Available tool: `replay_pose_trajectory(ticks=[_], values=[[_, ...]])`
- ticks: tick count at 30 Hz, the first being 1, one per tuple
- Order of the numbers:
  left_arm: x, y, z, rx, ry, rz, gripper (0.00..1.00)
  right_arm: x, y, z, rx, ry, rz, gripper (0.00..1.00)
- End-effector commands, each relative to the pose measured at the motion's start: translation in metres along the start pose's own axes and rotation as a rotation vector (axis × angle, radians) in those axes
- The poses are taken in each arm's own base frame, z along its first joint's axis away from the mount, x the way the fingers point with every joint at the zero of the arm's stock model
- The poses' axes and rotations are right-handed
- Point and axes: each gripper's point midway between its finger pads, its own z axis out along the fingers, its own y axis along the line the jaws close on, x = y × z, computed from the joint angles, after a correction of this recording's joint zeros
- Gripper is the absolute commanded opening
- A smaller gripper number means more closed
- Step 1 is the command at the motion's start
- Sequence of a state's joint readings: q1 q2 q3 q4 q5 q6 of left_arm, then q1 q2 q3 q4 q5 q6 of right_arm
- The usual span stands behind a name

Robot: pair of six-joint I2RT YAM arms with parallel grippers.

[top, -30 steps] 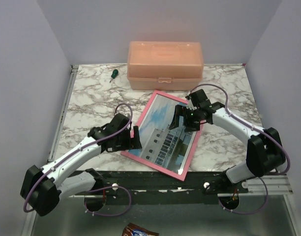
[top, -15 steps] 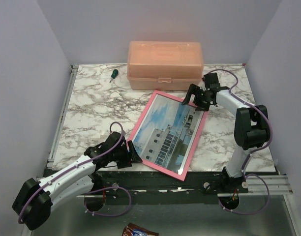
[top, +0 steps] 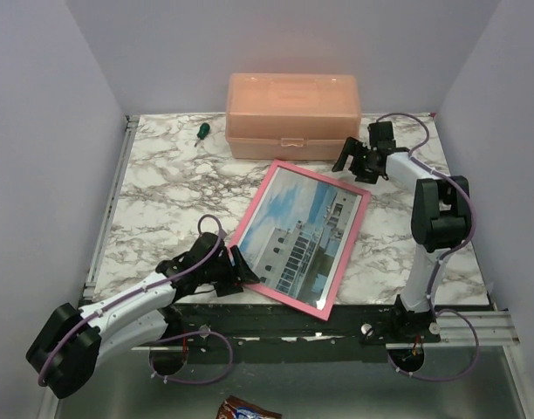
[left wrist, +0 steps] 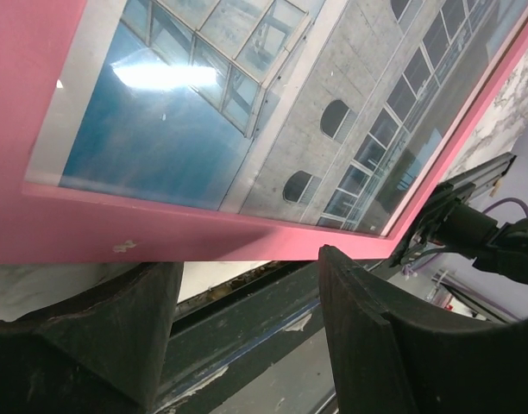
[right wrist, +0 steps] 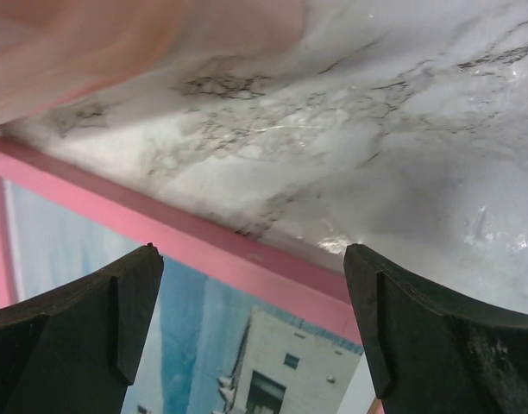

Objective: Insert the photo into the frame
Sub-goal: Adjust the photo frame at the center of the board.

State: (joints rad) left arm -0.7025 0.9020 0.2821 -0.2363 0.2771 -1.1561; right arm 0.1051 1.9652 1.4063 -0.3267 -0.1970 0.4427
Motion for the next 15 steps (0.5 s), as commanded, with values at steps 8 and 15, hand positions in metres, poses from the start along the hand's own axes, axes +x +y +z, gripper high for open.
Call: replay_pose_trajectory(ticks=[8,15], values=[[-0.002,-0.001,0.008,0.01,-0.01,-0.004,0.65,0.056,-0.024,0.027,-0.008,0.144,0.005,0.94],[-0.021,-0.01,0.007,-0.024,-0.039,0.036,0.68,0.107,-0.028,-0.004,-0.031,0.244,0.063,0.94]])
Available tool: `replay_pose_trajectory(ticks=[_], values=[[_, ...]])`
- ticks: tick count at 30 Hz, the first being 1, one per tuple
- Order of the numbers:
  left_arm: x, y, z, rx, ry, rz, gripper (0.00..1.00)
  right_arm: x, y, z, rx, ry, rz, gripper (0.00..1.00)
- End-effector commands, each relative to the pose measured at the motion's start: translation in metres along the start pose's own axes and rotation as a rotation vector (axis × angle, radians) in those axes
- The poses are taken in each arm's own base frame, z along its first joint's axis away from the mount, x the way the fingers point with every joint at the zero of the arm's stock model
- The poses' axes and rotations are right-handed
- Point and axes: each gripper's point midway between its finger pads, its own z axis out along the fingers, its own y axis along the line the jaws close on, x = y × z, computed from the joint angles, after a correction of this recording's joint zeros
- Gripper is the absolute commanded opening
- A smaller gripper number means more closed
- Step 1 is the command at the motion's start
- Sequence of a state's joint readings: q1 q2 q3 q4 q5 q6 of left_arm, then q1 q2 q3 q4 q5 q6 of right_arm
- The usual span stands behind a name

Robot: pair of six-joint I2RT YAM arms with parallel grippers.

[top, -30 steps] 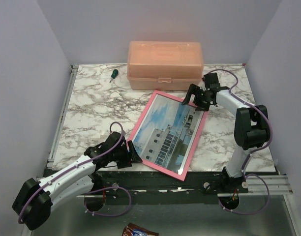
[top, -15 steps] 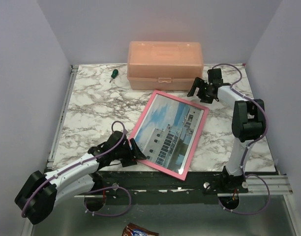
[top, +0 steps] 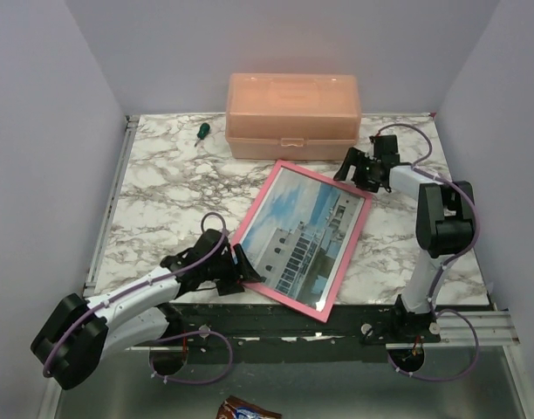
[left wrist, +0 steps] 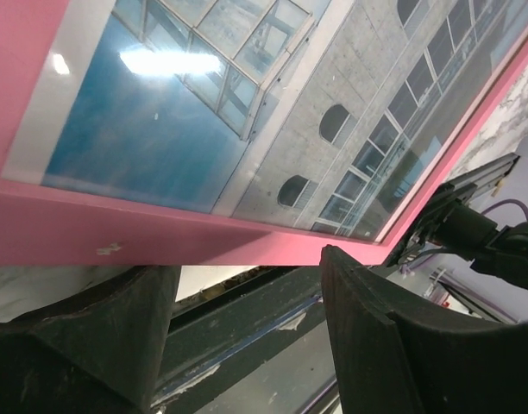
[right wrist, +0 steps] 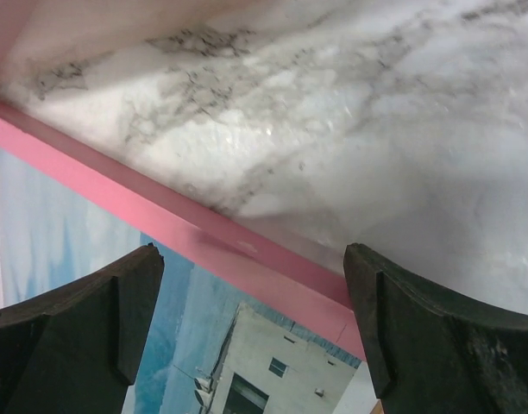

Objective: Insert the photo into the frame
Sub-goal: Adjust the photo frame at the center of the board.

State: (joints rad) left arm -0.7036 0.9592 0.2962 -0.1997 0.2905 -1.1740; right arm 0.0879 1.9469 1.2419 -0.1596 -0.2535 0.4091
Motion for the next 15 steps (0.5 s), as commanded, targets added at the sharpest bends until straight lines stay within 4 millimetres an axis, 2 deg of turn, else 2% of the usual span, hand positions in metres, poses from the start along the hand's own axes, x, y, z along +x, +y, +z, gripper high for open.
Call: replay_pose_trajectory(ticks=[1,4,11,15], values=[[-0.024,-0.006,0.001,-0.035,-0.053,0.072,0.69,0.088,-0.013,-0.022,0.023,0.252,0.103,0.94],[-0.039,-0.014,-0.003,-0.039,-0.071,0.089,0.71,0.104,-0.017,-0.039,0.007,0.269,0.155,0.94],[-0.082,-0.025,-0.009,-0.015,-0.12,0.101,0.76,0.113,-0.011,-0.073,-0.051,0.232,0.23,0.95],[-0.104,-0.033,-0.003,-0.025,-0.119,0.136,0.77,0.122,-0.009,-0.089,-0.058,0.223,0.23,0.95]])
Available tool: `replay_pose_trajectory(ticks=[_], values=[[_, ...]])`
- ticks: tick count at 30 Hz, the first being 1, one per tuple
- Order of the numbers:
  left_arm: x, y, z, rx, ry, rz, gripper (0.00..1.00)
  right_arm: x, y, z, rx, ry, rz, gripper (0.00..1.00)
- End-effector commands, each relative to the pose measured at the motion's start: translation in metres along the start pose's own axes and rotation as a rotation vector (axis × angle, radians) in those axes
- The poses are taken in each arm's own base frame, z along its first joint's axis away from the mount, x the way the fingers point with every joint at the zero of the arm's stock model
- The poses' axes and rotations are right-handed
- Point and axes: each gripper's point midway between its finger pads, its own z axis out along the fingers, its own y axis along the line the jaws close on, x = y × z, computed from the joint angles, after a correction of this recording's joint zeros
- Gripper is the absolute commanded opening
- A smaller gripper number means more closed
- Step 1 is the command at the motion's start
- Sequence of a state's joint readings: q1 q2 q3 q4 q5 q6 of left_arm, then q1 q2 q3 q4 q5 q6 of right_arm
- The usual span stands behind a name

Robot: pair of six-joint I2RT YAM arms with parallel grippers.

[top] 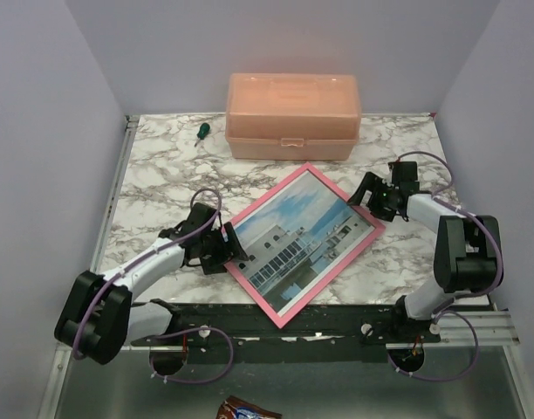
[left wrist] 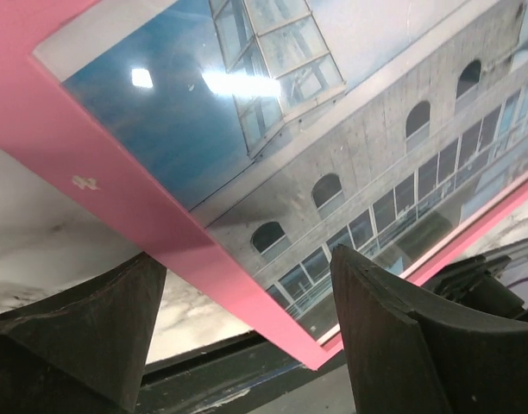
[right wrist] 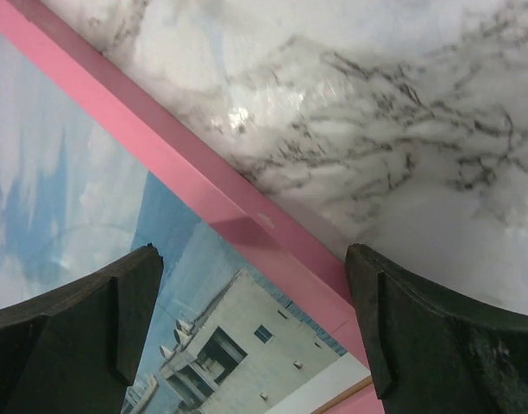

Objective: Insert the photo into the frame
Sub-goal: Adjust the photo frame at the center of the board.

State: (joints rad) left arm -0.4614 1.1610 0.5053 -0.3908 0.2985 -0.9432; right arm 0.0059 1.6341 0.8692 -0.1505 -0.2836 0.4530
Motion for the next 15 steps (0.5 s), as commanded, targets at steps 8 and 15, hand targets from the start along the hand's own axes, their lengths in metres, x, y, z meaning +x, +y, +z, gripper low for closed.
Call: replay_pose_trajectory(ticks=[8,15], values=[[-0.074,-0.081,0.014,0.171,-0.049,0.18,0.79,0.085,0.004,-0.046,-0.024,0.216,0.105,0.95],[-0.106,-0.099,0.026,0.145,-0.044,0.216,0.8,0.103,0.001,-0.055,-0.037,0.212,0.142,0.95]])
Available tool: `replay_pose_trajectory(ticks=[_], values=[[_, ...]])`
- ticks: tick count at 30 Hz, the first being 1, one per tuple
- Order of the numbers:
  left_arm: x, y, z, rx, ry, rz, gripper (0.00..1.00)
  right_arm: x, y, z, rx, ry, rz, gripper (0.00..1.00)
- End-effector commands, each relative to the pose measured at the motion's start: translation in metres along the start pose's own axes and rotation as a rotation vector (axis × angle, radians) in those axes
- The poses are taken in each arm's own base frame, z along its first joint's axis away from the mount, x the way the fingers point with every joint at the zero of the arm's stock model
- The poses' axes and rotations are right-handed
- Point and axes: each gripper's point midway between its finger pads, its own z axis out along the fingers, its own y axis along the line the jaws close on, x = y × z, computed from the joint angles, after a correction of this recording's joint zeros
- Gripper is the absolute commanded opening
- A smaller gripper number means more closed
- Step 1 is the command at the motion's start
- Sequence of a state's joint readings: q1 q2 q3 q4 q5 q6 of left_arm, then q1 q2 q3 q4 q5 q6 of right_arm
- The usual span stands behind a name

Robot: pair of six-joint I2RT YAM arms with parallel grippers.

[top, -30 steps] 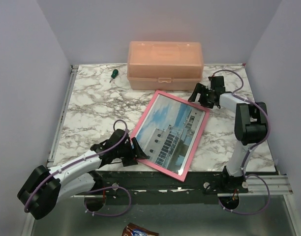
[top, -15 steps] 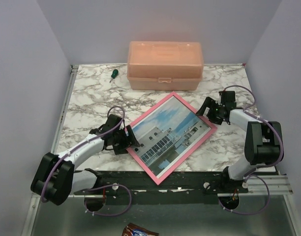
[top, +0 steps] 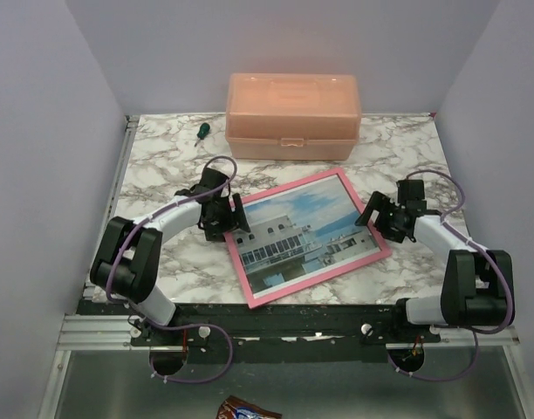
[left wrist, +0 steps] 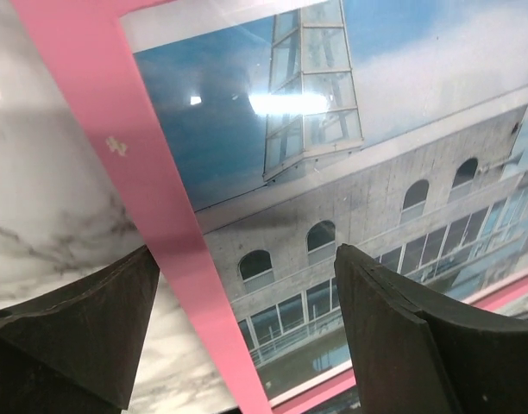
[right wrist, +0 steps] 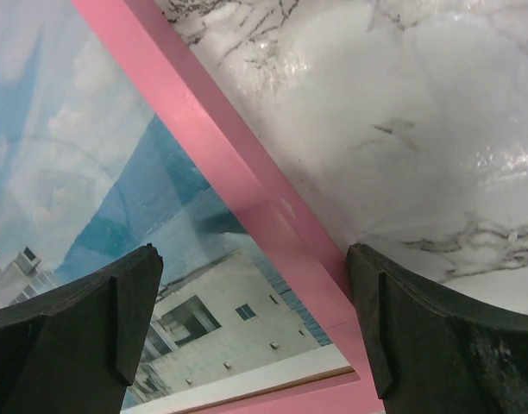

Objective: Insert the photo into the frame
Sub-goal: Adjust the photo frame at the center of the board.

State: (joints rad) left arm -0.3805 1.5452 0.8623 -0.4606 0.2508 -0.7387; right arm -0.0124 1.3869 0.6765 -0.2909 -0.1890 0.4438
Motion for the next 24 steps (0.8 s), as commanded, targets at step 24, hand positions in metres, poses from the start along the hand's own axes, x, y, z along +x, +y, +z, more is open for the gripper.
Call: replay_pose_trajectory(ticks=[24], values=[[-0.083,-0.054,0.028,0.115,-0.018,0.115,0.89,0.09,0.046,-0.024,-0.303,0.276,0.16,0.95]])
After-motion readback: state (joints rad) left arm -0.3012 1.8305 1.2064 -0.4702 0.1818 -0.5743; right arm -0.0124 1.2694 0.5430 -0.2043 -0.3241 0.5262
